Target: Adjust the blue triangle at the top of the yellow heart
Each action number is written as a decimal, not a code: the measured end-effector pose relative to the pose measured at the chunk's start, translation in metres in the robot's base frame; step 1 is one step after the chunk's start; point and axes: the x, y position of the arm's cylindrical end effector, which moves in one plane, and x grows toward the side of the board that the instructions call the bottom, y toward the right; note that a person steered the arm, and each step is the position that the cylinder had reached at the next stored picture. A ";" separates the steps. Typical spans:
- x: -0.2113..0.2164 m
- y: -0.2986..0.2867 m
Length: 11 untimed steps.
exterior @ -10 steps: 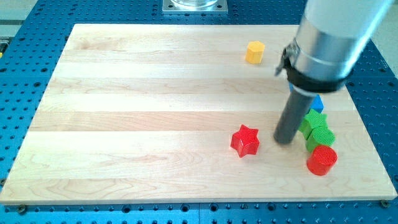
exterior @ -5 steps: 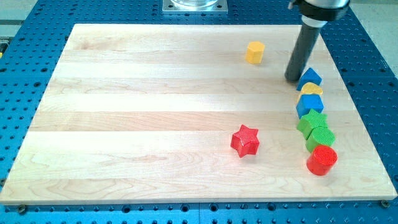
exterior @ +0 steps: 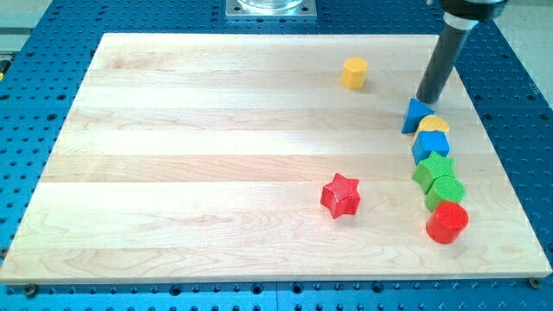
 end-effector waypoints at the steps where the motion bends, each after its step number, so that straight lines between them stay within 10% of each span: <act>1: 0.005 0.050; 5: 0.035 -0.081; 7: 0.118 -0.086; 11: 0.039 -0.054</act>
